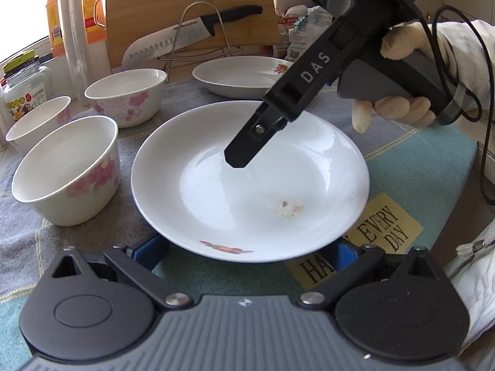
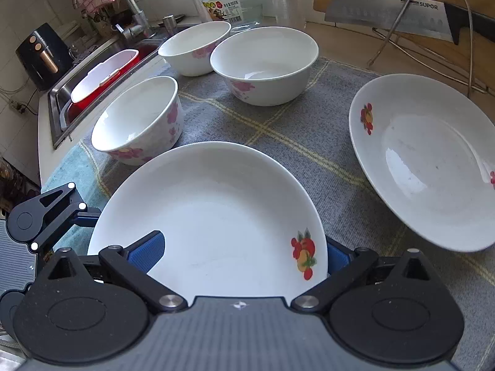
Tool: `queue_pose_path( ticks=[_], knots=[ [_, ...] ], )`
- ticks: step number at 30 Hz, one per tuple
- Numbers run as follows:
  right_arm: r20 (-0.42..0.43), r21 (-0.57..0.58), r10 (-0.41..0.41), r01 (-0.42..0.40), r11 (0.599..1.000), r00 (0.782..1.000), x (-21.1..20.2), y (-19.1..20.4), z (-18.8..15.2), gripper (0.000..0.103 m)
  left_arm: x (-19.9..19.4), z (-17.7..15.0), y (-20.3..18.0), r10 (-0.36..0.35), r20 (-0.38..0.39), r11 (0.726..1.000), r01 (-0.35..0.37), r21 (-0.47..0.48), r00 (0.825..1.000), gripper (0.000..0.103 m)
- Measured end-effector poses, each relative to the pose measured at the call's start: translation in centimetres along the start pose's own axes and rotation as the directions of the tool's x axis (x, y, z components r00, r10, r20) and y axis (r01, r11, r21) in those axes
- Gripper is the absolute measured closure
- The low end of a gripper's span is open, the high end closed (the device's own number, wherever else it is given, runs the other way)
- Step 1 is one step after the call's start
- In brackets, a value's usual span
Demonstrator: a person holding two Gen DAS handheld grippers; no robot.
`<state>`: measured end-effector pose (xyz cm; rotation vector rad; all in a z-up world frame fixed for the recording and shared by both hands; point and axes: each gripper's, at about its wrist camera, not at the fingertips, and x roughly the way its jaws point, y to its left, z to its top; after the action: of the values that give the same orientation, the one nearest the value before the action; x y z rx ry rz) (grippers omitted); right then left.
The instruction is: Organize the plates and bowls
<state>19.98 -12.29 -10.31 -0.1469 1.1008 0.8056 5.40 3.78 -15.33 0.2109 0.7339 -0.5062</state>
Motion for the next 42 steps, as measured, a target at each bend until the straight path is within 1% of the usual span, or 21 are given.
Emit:
queue_pose_path(
  ticks=[7, 16, 25, 31, 35, 42],
  knots=[
    [-0.014, -0.029, 0.040, -0.040, 0.999, 0.999, 0.5, -0.4, 1.3, 0.000, 0.0, 0.1, 0.1, -0.008, -0.002, 1.000, 0.008, 0.007, 1.000, 0.000],
    [-0.037, -0.062, 0.096, -0.098, 0.993, 0.995, 0.6, -0.6, 1.8, 0.000, 0.2, 0.1, 0.1, -0.017, -0.010, 1.000, 0.017, 0.019, 1.000, 0.000],
    [-0.077, -0.017, 0.144, -0.145, 0.989, 0.987, 0.6, -1.3, 2.5, 0.000, 0.2, 0.2, -0.1, -0.010, -0.016, 0.999, 0.010, 0.042, 1.000, 0.000],
    [-0.109, 0.013, 0.164, -0.164, 0.986, 0.980, 0.6, -1.5, 2.8, 0.000, 0.2, 0.4, -0.2, -0.010, -0.027, 0.999, 0.011, 0.040, 1.000, 0.000],
    [-0.107, 0.013, 0.164, -0.164, 0.986, 0.981, 0.2, -1.2, 2.7, 0.000, 0.3, 0.5, -0.1, -0.008, -0.038, 0.999, 0.009, 0.035, 0.999, 0.001],
    [-0.096, 0.015, 0.165, -0.164, 0.986, 0.982, -0.6, -1.0, 2.3, 0.000, -0.1, 0.8, -0.6, 0.002, -0.032, 0.999, -0.001, 0.047, 0.999, 0.001]
  ],
)
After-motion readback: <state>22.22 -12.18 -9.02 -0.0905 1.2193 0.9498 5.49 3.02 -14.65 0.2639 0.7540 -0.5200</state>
